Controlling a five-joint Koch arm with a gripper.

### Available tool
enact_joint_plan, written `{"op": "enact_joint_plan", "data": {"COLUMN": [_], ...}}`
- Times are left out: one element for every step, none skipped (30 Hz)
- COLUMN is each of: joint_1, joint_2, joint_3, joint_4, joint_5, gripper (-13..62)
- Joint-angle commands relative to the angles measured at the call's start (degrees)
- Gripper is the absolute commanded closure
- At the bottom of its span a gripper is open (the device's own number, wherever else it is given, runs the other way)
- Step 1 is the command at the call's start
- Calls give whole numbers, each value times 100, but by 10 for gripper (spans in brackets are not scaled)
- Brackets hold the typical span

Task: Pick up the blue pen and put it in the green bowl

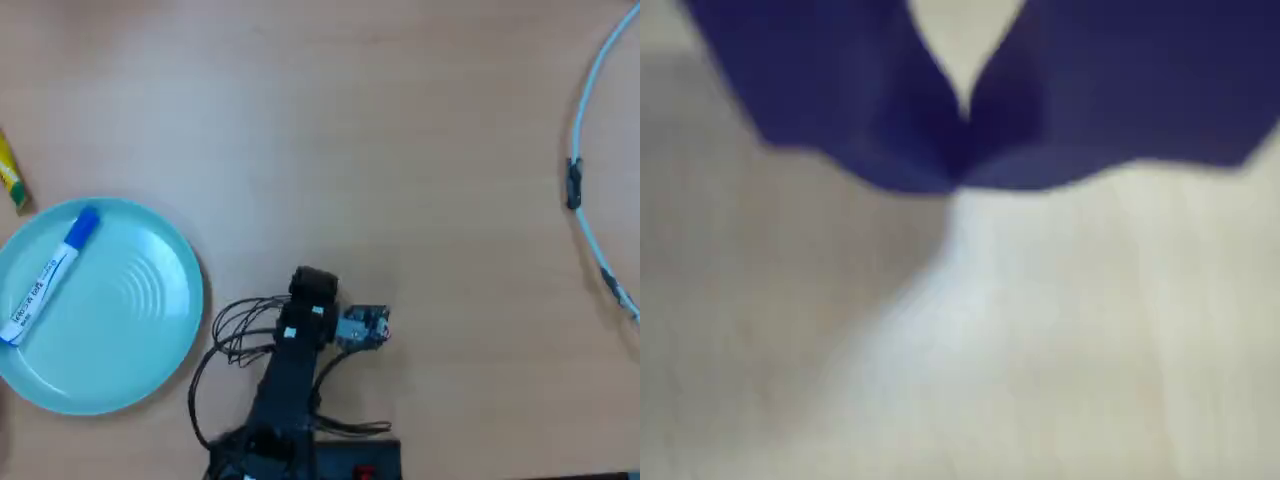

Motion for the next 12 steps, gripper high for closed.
{"op": "enact_joint_plan", "data": {"joint_1": [0, 0, 0, -9, -26, -44, -62, -62, -53, -44, -44, -44], "joint_2": [53, 62, 62, 44, 44, 35, 26, 18, 9, 9, 9, 9], "joint_3": [387, 598, 782, 905, 967, 1002, 1028, 1028, 1037, 1046, 1055, 1063], "joint_4": [-738, -1055, -1371, -1591, -1749, -1837, -1863, -1907, -1916, -1916, -1916, -1916], "joint_5": [79, 88, 88, 97, 114, 123, 114, 105, 97, 97, 97, 97], "gripper": [566, 566, 566, 566, 566, 566, 566, 566, 566, 566, 566, 566]}}
